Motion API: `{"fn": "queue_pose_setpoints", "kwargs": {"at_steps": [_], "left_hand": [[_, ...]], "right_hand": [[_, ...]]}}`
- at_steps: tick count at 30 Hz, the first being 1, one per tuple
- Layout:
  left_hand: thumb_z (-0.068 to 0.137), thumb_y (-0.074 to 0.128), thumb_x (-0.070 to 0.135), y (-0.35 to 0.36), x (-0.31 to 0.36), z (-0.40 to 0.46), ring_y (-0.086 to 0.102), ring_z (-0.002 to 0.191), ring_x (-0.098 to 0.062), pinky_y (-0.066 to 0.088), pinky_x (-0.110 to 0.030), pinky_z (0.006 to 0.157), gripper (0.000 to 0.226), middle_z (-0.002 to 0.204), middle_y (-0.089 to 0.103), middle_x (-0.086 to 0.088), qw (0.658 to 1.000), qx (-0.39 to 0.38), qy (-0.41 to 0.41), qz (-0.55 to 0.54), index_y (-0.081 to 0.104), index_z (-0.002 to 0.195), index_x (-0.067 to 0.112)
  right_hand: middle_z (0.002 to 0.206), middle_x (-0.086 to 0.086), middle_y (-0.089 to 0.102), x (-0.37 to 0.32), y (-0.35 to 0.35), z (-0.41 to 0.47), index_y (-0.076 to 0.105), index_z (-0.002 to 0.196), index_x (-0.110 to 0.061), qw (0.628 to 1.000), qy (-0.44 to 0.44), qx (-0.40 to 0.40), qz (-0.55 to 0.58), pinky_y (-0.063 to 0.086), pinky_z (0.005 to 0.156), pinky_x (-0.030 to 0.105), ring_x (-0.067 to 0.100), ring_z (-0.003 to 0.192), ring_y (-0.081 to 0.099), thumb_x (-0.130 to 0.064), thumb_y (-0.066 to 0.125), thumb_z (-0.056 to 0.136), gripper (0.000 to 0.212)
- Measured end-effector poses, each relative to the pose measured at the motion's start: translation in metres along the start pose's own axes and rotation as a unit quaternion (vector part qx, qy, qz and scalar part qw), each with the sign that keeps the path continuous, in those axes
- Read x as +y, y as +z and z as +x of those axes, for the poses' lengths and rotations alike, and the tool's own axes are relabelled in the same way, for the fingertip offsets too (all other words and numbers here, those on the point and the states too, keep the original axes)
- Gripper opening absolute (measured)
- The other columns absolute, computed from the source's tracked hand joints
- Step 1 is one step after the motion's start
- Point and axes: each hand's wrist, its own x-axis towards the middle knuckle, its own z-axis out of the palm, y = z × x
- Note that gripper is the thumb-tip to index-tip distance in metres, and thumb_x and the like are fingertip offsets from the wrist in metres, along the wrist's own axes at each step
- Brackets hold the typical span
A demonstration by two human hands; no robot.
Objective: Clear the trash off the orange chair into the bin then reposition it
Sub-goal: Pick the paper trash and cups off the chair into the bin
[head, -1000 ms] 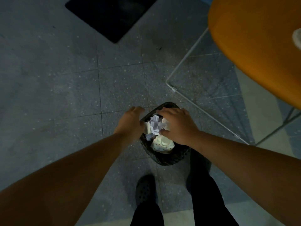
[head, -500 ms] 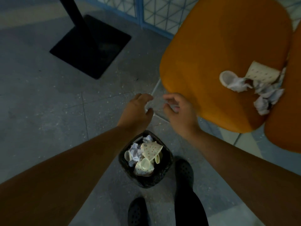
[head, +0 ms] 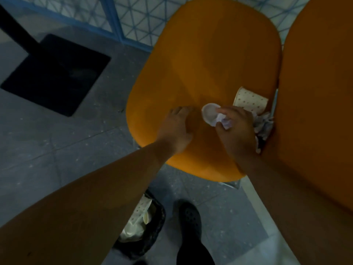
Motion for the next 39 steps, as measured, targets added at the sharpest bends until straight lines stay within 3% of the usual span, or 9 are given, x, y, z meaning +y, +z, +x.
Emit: {"fn": "queue_pose_setpoints", "kwargs": {"at_steps": [7,9,11,14,18,22,27,30,39], "left_hand": [[0.088,0.063,0.037,0.039,0.021,0.054,0.006,0.148,-0.025,0.008,-0.039,0.12,0.078,0.16,0.016,-0.003,0.994,-0.049,0.079,0.051,0.019,0.151,0.02],[0.087,0.063,0.042,0.044,0.023,0.068,-0.004,0.149,-0.023,0.004,-0.048,0.12,0.084,0.162,0.007,0.0,0.989,-0.087,0.09,0.074,0.01,0.152,0.026],[0.086,0.062,0.048,0.047,0.018,0.082,-0.003,0.149,-0.022,0.005,-0.049,0.12,0.085,0.161,0.008,0.003,0.979,-0.117,0.118,0.116,0.01,0.151,0.032],[0.084,0.06,0.052,0.042,0.01,0.091,0.02,0.144,-0.024,0.026,-0.047,0.114,0.067,0.155,0.03,0.001,0.967,-0.118,0.163,0.159,0.036,0.144,0.033],[0.086,0.066,0.038,0.03,0.011,0.079,0.042,0.123,-0.031,0.04,-0.042,0.099,0.038,0.139,0.05,-0.006,0.974,-0.063,0.166,0.138,0.064,0.122,0.027],[0.091,0.062,0.032,0.015,-0.002,0.061,0.043,0.122,-0.025,0.041,-0.039,0.101,0.029,0.133,0.054,-0.004,0.983,-0.035,0.124,0.133,0.066,0.117,0.021],[0.094,0.055,0.028,0.0,-0.024,0.022,0.05,0.109,-0.031,0.042,-0.035,0.077,0.022,0.114,0.063,-0.005,0.971,0.035,0.14,0.191,0.068,0.107,0.015],[0.093,0.047,0.034,-0.01,-0.034,-0.002,0.056,0.098,-0.034,0.044,-0.04,0.077,0.029,0.102,0.068,-0.006,0.959,0.088,0.154,0.221,0.068,0.097,0.015],[0.096,0.048,0.026,-0.046,-0.059,-0.113,0.054,0.095,-0.029,0.045,-0.04,0.078,0.022,0.103,0.062,-0.01,0.967,0.224,0.101,0.071,0.06,0.101,0.009]], "right_hand": [[0.129,0.005,0.057,0.018,0.011,0.011,0.061,0.123,-0.017,0.998,0.064,0.001,-0.013,0.045,0.096,0.037,0.025,0.12,0.05,-0.016,0.058,0.09,0.034],[0.122,0.003,0.061,0.018,0.014,0.008,0.059,0.125,-0.016,0.998,0.054,0.008,0.007,0.044,0.089,0.023,0.021,0.113,0.053,-0.014,0.057,0.091,0.034],[0.118,0.002,0.062,0.018,0.014,0.006,0.06,0.123,-0.015,0.997,0.061,0.021,0.028,0.035,0.079,0.005,0.014,0.106,0.053,-0.011,0.058,0.091,0.033],[0.114,0.004,0.062,0.017,0.014,0.004,0.062,0.119,-0.012,0.996,0.066,0.045,0.05,0.032,0.075,-0.002,0.004,0.096,0.047,-0.008,0.059,0.09,0.029],[0.105,-0.005,0.056,0.013,0.014,0.003,0.062,0.114,-0.015,0.996,0.05,0.058,0.055,0.035,0.076,0.001,0.001,0.093,0.048,-0.011,0.061,0.09,0.024],[0.106,-0.009,0.052,0.005,0.011,0.002,0.063,0.116,-0.019,0.995,0.059,0.052,0.068,0.036,0.074,0.003,0.005,0.094,0.053,-0.013,0.061,0.091,0.027],[0.116,-0.001,0.058,-0.003,0.006,-0.007,0.065,0.116,-0.016,0.992,0.04,0.084,0.085,0.038,0.077,0.0,0.0,0.1,0.051,-0.013,0.062,0.089,0.027],[0.114,0.007,0.061,-0.013,0.004,-0.018,0.066,0.114,-0.008,0.992,-0.017,0.093,0.081,0.038,0.08,0.001,-0.003,0.099,0.051,-0.007,0.063,0.087,0.026],[0.111,-0.006,0.055,-0.084,0.021,-0.094,0.065,0.117,-0.014,0.987,-0.067,0.019,0.144,0.044,0.079,0.006,-0.012,0.092,0.054,-0.01,0.063,0.09,0.027]]}}
